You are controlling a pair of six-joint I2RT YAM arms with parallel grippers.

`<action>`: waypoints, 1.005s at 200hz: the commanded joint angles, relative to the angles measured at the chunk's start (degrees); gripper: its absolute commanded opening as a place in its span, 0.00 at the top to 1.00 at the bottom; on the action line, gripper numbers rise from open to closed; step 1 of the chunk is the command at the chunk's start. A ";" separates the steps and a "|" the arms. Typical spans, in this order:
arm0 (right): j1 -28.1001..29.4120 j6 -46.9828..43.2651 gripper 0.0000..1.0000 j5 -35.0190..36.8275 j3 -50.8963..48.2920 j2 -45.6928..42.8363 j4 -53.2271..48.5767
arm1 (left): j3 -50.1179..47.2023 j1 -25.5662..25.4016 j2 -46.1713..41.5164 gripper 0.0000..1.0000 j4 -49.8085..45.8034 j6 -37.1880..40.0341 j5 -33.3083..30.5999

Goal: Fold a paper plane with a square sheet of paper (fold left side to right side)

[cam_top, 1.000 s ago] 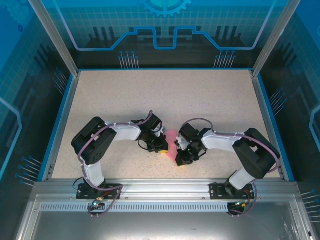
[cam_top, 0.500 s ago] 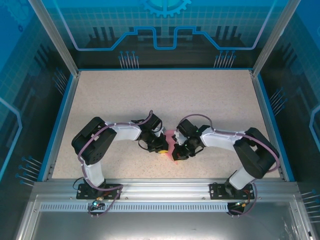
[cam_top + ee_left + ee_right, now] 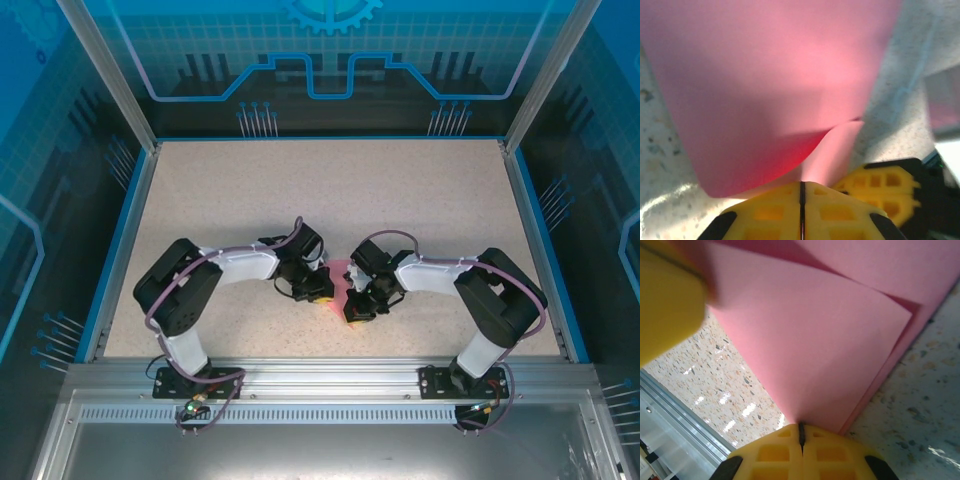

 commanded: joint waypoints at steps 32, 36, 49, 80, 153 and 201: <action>0.12 -0.48 1.00 6.81 -2.32 2.82 -3.75 | -3.29 -4.38 -6.54 0.94 2.14 0.75 0.75; 0.12 -0.45 1.00 6.75 -2.32 2.85 -3.68 | -3.52 -4.67 -6.46 0.94 2.69 0.50 0.94; 0.12 -0.49 1.00 6.44 -2.34 2.91 -3.66 | -4.12 -5.47 -5.98 0.94 4.10 0.01 1.19; 0.13 -0.65 1.00 6.40 -2.10 2.95 -3.90 | -4.82 -6.05 -4.48 0.95 5.96 -0.42 0.71; 0.12 -1.10 1.00 5.93 -1.44 3.23 -4.53 | -5.17 -6.04 -1.22 0.95 9.19 -1.06 0.59; 0.20 -1.36 1.00 5.79 -1.28 3.43 -4.93 | -6.20 -6.04 0.82 0.96 9.32 -1.09 -1.89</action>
